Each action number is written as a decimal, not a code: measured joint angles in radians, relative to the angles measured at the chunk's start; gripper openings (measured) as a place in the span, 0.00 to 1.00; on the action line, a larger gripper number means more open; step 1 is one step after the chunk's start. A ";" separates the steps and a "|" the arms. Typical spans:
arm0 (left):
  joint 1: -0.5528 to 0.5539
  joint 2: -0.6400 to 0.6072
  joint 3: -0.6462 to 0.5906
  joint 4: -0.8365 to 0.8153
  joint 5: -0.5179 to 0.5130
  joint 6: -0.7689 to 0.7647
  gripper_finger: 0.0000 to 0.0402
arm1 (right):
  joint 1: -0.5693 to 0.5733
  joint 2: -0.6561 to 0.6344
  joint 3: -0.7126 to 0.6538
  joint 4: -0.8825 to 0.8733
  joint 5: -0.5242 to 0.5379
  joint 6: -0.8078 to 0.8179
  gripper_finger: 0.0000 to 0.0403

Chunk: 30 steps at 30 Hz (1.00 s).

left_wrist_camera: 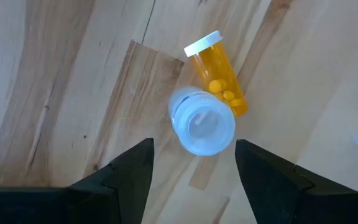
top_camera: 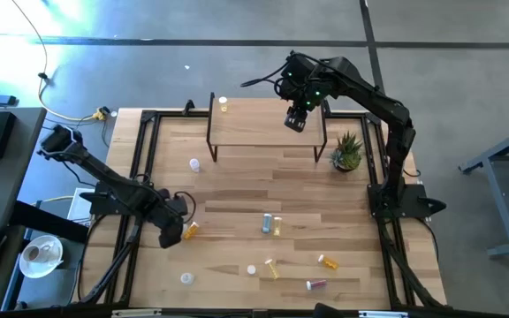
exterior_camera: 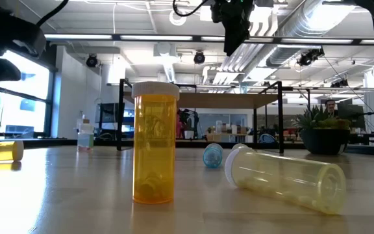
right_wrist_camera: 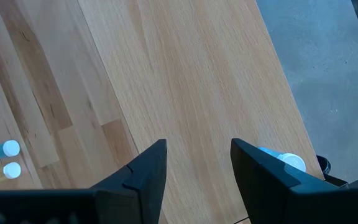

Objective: Pick and place medicine bottles onto shelf by color
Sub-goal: Put the middle transparent pill bottle on the shelf

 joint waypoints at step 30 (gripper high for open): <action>0.009 0.110 0.001 0.075 -0.043 -0.005 0.30 | 0.000 0.000 0.000 -0.013 0.000 -0.001 0.42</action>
